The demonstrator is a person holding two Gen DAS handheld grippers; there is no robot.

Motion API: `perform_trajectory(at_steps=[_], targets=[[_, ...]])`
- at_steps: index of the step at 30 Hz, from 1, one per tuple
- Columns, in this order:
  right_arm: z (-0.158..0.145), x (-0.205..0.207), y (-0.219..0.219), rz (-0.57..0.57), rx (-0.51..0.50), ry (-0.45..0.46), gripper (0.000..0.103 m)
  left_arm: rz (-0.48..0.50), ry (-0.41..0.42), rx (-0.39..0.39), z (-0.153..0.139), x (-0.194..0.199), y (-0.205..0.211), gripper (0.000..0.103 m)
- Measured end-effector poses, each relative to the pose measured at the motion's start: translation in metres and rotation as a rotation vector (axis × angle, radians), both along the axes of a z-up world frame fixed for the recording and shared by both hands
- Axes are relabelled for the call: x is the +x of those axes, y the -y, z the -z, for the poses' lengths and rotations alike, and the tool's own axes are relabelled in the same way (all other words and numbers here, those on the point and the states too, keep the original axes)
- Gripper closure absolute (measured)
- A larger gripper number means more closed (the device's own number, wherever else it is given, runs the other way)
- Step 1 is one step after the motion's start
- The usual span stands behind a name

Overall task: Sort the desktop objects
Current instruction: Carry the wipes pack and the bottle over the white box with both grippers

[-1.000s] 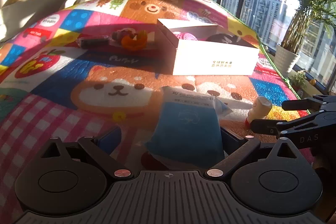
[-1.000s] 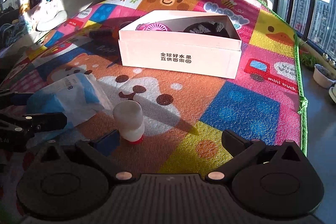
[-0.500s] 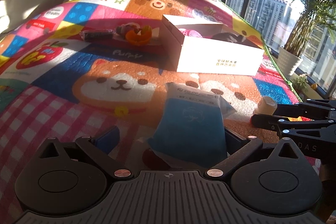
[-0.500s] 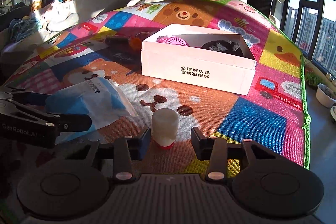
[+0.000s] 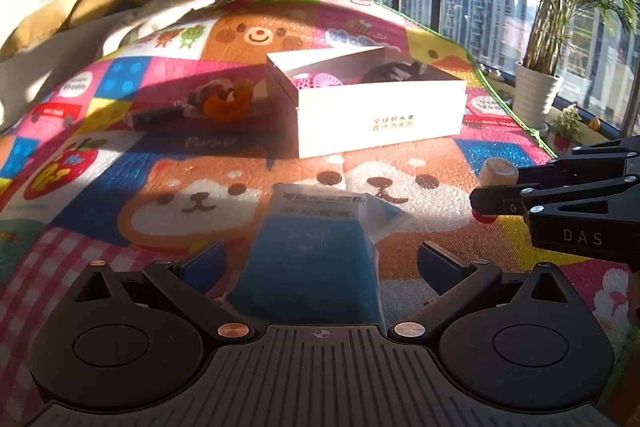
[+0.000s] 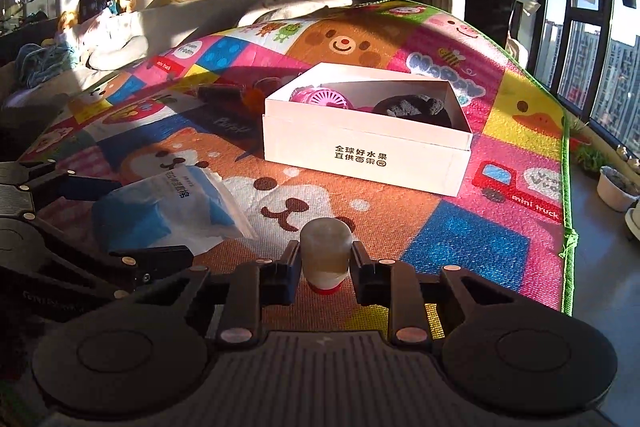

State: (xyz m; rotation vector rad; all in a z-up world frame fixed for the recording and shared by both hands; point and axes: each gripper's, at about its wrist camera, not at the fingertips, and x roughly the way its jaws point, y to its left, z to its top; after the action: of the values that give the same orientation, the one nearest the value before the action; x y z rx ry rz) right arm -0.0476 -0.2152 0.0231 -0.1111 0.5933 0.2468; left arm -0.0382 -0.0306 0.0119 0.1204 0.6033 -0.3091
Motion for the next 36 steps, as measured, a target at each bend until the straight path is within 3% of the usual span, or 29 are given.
perform_trajectory(at_steps=[3,5,9,14,18,24,27,31,36], targets=[[-0.001,-0.004,0.004,0.005,0.007,-0.005,0.077,0.002,0.008,0.038,0.001,0.004,0.008,0.003],[-0.002,-0.007,0.007,0.006,0.012,-0.012,0.078,-0.007,-0.010,0.048,0.002,0.006,0.010,0.028],[-0.007,-0.014,0.010,0.019,0.006,-0.015,0.078,-0.016,-0.033,0.050,0.004,0.004,0.007,0.042],[-0.023,-0.027,0.015,0.025,0.020,0.013,0.078,0.030,-0.007,0.051,-0.009,-0.014,0.011,0.043],[-0.045,-0.033,0.022,0.025,0.038,0.044,0.078,0.036,0.081,0.046,-0.039,-0.024,0.014,0.043],[-0.110,-0.017,0.039,0.018,0.064,0.138,0.078,0.047,0.250,0.056,-0.098,-0.011,0.024,0.043],[-0.137,0.013,0.054,0.045,0.115,0.134,0.078,0.062,0.283,0.069,-0.120,0.019,0.033,0.043],[-0.154,0.056,0.075,0.100,0.145,0.152,0.078,0.103,0.287,0.118,-0.129,0.074,0.051,0.043],[-0.149,0.114,0.098,0.141,0.195,0.124,0.078,0.270,0.303,0.204,-0.122,0.162,0.082,0.042]])
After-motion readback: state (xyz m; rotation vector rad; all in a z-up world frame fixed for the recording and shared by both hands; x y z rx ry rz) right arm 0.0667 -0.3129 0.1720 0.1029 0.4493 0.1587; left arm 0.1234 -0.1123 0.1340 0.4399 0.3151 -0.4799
